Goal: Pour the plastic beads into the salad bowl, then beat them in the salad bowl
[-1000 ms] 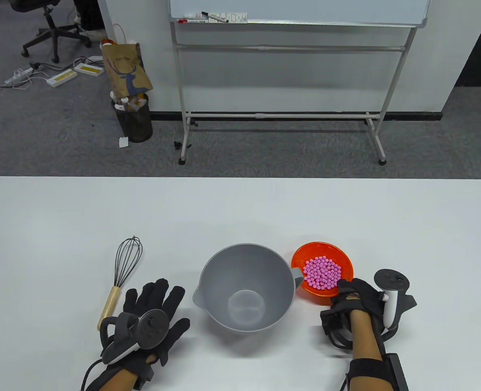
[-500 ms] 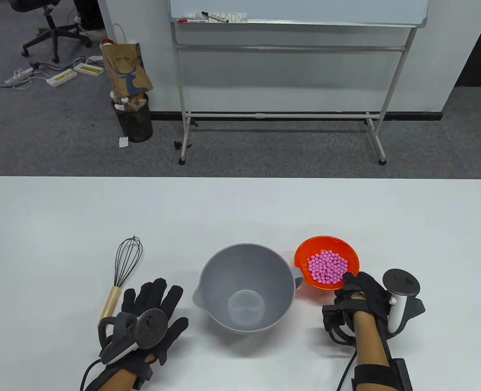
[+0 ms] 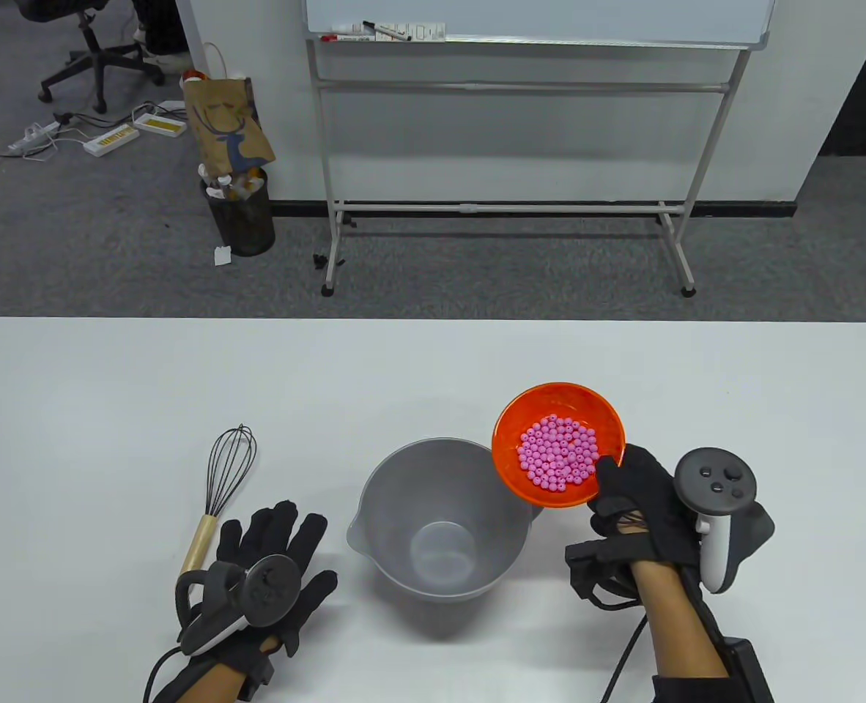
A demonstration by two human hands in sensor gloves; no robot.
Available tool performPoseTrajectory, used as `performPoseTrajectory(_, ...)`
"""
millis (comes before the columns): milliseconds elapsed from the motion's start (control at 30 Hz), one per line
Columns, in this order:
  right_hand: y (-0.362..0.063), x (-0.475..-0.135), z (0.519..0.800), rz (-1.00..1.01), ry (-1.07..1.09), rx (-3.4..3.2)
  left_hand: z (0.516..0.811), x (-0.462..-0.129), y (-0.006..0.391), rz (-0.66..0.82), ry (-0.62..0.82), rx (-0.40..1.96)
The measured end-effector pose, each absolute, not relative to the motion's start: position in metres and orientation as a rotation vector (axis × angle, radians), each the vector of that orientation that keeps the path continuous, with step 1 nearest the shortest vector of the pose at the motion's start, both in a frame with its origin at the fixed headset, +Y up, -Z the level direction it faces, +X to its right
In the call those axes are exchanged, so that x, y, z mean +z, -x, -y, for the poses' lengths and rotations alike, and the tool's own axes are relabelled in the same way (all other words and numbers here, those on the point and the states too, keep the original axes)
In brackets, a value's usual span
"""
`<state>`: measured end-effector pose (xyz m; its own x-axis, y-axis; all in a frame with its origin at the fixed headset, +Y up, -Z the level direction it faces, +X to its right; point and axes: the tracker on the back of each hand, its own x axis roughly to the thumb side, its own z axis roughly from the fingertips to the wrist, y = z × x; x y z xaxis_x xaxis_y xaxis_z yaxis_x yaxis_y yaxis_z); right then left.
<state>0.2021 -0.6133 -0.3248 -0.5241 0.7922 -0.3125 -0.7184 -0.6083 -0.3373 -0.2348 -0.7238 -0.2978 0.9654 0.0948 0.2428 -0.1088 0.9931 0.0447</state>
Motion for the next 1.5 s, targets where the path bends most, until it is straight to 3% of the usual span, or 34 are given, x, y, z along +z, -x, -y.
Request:
performPoseTrajectory(300,-0.126,-0.313,0.605,0.458,0.284,2.617,0.723,-0.298,0.235,0.244,-0.061,0.108)
performPoseTrajectory(500,-0.08,-0.292,0.613,1.054,0.018,2.958,0.723,-0.298,0.235,0.246,-0.062,0.109)
performPoseTrajectory(767,-0.055,-0.279,0.624,1.387,-0.164,3.045,0.723,-0.297,0.236,0.243,-0.057,0.107)
performPoseTrajectory(933,-0.051,-0.277,0.628,1.448,-0.207,3.067,0.723,-0.298,0.236,0.245,-0.06,0.106)
performPoseTrajectory(1133,-0.058,-0.281,0.624,1.354,-0.146,3.058,0.723,-0.298,0.237,0.243,-0.059,0.107)
performPoseTrajectory(1367,-0.118,-0.303,0.611,0.668,0.251,2.67,0.723,-0.297,0.236,0.246,-0.058,0.107)
performPoseTrajectory(1500,-0.162,-0.311,0.62,0.398,0.415,2.365,0.723,-0.297,0.236,0.246,-0.055,0.105)
